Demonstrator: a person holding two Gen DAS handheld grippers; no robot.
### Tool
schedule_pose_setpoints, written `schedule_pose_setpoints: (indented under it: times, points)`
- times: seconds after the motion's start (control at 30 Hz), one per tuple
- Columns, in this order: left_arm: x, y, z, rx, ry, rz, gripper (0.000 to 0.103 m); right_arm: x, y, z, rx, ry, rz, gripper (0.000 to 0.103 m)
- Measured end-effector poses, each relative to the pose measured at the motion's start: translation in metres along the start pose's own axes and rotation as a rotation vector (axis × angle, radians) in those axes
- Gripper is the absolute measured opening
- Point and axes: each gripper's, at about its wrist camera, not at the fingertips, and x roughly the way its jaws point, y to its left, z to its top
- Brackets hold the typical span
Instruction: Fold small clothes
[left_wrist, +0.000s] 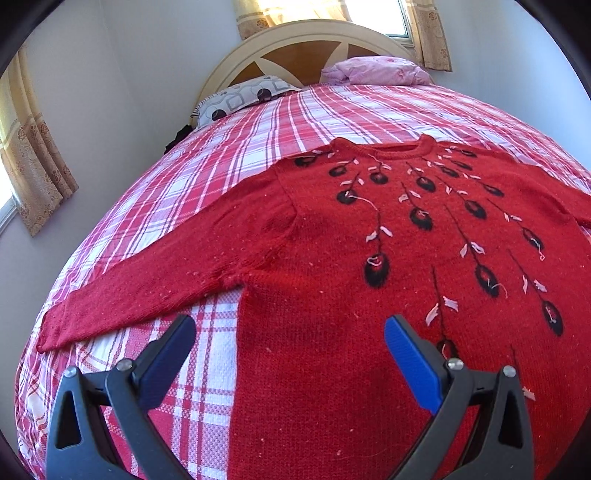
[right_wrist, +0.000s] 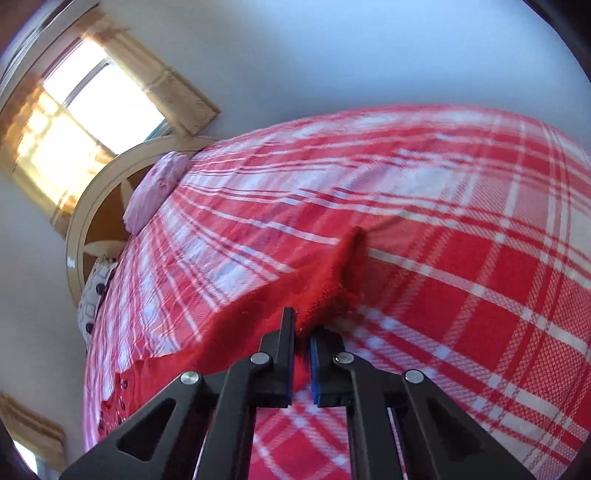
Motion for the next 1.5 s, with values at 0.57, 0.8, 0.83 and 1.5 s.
schedule_pose_setpoints:
  times: [0.57,0.8,0.83,1.5]
  points:
    - [0.002,0.010,-0.004,-0.057,-0.001,-0.057,0.103,0.014,0.233,-0.106,-0.645,0.041,0.172,0.005]
    - [0.001,0.010,-0.004,-0.060,-0.004,-0.069,0.103,0.046,0.283,-0.194,-0.876,0.201,0.255,0.006]
    - [0.001,0.010,-0.004,-0.060,-0.003,-0.073,0.103,0.053,0.284,-0.203,-0.891,0.225,0.268,0.006]
    - [-0.035,-0.108,0.081,0.101,-0.020,-0.435,0.087,0.002,0.155,-0.173,-0.727,0.125,0.278,0.069]
